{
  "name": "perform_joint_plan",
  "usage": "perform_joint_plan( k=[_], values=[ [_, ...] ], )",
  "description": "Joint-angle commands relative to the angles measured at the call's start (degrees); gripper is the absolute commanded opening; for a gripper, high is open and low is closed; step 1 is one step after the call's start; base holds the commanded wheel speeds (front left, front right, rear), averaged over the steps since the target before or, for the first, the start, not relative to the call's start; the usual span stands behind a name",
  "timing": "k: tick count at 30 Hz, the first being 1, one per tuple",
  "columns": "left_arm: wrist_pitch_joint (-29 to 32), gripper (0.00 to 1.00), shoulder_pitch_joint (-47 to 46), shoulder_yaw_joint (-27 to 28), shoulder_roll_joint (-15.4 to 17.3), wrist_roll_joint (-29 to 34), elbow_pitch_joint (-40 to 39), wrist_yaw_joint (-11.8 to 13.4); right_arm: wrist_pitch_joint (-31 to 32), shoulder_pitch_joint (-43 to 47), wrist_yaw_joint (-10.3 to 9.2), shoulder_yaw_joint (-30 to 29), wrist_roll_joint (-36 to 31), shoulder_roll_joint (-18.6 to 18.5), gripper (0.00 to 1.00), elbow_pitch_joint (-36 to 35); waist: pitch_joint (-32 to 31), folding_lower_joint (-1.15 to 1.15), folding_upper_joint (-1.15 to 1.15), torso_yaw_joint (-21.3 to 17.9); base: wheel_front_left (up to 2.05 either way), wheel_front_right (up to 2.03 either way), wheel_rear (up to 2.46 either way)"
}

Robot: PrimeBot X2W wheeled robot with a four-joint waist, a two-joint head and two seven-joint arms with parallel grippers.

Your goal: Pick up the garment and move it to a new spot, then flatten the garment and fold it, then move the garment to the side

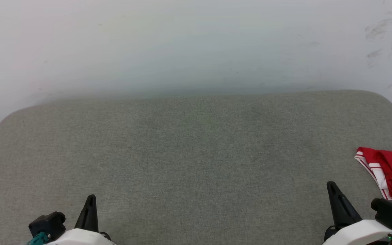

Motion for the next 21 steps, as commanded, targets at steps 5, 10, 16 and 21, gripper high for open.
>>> perform_joint_plan(
  k=[5, 10, 16, 21],
  values=[
    [1.52, 0.0, -2.39, 2.32, -0.74, -4.84, -0.03, -1.71, 0.54, -2.65, -0.01, -0.41, 7.06, 0.05, 0.0, 0.1, 0.2, 0.0, 0.0, 0.12, 0.0, 0.0, 0.0],
    [2.7, 0.0, -2.98, 3.61, -1.69, -8.41, 0.48, -2.92, 0.99, -3.29, -0.01, -0.65, 12.15, 0.06, 0.0, 0.78, 0.39, 0.0, 0.0, 0.22, 0.0, 0.0, 0.0],
    [4.03, 0.0, -3.7, 5.07, -2.79, -12.43, 0.98, -4.3, 1.51, -4.12, -0.02, -0.95, 17.82, 0.07, 0.0, 1.59, 0.62, 0.0, 0.0, 0.35, 0.0, 0.0, 0.0],
    [5.06, 0.0, -4.21, 6.24, -3.69, -15.59, 1.29, -5.38, 1.93, -4.68, -0.02, -1.19, 22.32, 0.08, 0.0, 2.23, 0.81, 0.0, 0.0, 0.45, 0.0, 0.0, 0.0]
  ],
)
